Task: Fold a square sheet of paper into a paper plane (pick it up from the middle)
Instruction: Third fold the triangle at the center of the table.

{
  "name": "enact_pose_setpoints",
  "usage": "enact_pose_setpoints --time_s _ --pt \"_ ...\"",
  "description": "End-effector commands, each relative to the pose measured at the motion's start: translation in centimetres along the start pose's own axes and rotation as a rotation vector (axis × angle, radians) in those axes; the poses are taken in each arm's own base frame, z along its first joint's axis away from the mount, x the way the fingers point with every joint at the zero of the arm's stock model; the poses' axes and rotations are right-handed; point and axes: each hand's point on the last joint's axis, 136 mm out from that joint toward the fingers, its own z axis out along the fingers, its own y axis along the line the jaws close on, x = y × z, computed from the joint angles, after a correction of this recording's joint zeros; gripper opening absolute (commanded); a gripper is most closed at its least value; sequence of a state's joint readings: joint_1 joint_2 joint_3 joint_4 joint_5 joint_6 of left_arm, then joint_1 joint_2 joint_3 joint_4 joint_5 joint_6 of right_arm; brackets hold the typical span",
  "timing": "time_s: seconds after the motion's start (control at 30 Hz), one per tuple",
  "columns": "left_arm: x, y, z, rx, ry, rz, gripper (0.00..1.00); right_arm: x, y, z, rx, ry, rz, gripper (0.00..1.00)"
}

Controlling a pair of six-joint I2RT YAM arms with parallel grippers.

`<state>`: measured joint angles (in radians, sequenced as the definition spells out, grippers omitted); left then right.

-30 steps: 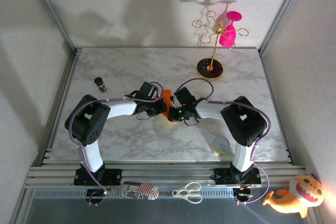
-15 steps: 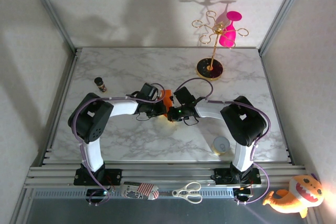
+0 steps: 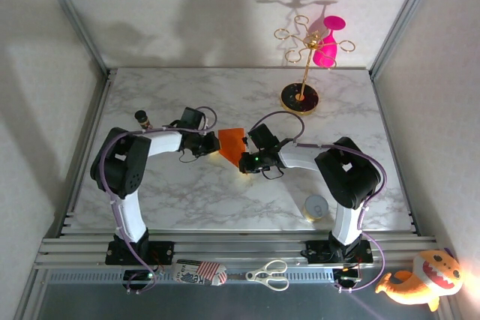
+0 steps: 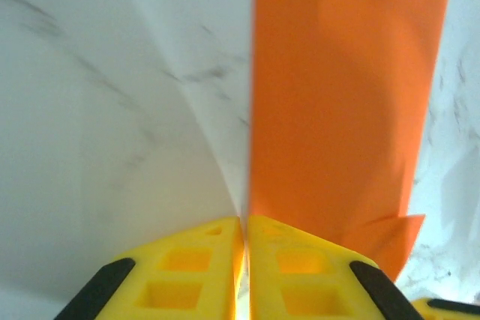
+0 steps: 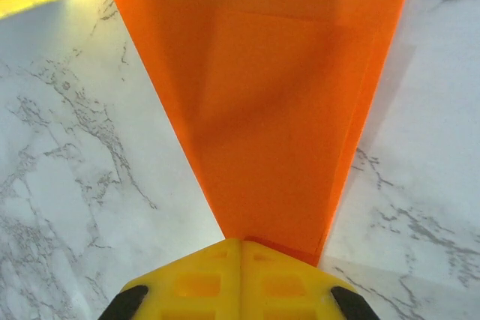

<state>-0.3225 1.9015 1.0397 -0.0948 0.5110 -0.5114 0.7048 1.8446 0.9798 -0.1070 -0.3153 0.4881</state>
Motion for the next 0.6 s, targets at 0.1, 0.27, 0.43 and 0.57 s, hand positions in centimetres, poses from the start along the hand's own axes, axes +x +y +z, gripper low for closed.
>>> enact_pose_setpoints --time_s 0.1,0.27,0.43,0.57 --pt "-3.2 1.5 -3.0 -0.098 -0.127 -0.026 0.15 3.3 -2.3 0.5 0.070 0.102 0.080 0.01" --pt "-3.5 -1.7 -5.8 0.018 -0.199 -0.073 0.23 -3.6 3.2 -2.6 -0.084 -0.126 0.023 0.09" --pt "-2.2 -3.2 -7.0 0.101 -0.229 -0.128 0.38 -6.4 4.7 -4.8 -0.124 -0.258 0.026 0.18" --pt "-0.8 -4.6 -6.3 0.155 -0.202 -0.141 0.46 -6.8 3.2 -4.2 -0.055 -0.278 0.087 0.21"
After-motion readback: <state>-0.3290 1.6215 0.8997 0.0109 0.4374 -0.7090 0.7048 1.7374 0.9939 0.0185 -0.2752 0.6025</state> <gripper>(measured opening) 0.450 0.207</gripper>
